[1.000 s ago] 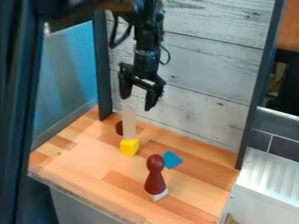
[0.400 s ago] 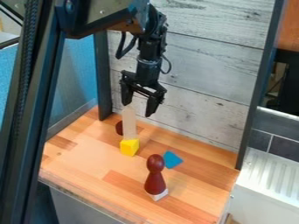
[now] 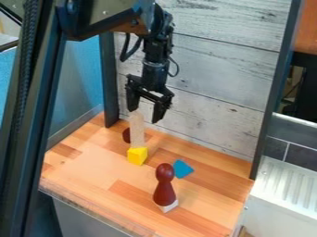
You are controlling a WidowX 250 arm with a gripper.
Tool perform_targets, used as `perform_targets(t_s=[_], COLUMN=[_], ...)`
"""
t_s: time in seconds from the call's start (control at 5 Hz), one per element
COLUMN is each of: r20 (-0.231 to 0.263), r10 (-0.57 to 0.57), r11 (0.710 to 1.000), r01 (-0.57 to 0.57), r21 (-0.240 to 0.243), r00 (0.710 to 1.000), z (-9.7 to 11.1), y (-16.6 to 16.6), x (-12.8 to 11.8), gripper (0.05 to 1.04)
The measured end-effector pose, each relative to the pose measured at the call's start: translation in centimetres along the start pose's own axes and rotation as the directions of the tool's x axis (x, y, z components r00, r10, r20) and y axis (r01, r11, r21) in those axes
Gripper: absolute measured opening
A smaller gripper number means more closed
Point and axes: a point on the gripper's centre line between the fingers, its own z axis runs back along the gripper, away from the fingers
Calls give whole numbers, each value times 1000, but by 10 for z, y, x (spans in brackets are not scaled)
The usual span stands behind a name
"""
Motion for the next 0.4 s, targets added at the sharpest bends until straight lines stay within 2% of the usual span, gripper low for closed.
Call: perform_targets(t_s=[0.4], r20=[6], r10=[-16], r11=[1000], r01=[16], r21=[3], r00=[1000], z=[-3], y=[4], x=[-1], gripper=[1001])
